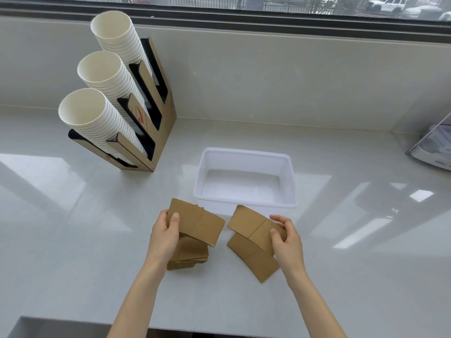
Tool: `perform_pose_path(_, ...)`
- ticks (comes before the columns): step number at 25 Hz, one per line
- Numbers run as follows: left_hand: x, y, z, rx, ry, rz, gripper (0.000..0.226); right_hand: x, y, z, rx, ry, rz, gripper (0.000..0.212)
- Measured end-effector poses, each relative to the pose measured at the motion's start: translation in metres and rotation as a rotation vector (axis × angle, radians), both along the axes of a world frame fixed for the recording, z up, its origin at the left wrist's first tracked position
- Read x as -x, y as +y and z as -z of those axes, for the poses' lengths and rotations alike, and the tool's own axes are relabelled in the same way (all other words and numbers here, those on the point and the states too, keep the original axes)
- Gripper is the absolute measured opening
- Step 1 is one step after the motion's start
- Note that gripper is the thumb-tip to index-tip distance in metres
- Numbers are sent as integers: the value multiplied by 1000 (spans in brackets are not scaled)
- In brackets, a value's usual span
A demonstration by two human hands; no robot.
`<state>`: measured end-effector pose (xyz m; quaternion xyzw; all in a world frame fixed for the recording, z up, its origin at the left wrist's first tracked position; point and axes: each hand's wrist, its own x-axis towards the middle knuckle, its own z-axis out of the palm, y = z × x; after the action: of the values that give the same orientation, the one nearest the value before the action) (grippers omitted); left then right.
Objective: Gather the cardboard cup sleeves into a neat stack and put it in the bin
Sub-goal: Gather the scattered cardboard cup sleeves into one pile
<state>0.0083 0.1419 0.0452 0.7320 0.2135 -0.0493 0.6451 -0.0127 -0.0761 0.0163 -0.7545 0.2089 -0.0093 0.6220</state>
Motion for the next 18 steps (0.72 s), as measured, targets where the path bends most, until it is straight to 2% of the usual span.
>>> perform_pose_path(6,2,-7,8,-25,85,69,25,-2,11,-12,-125,-20,-50,34)
perform_pose_path(10,3,-15,15,-38,154,140,45,-5,20,-14,-104,-16,-140,30)
perform_pose_path(12,4,-20,16,-8,159,150,42,-5,24,-12,-25,-17,-208,26)
perform_pose_path(14,7,-26,11,73,144,131,29,-6,29,-11,43,-32,-233,23)
perform_pose_path(18,10,-34,6,154,108,83,29,-7,38,-7,94,-30,-126,18)
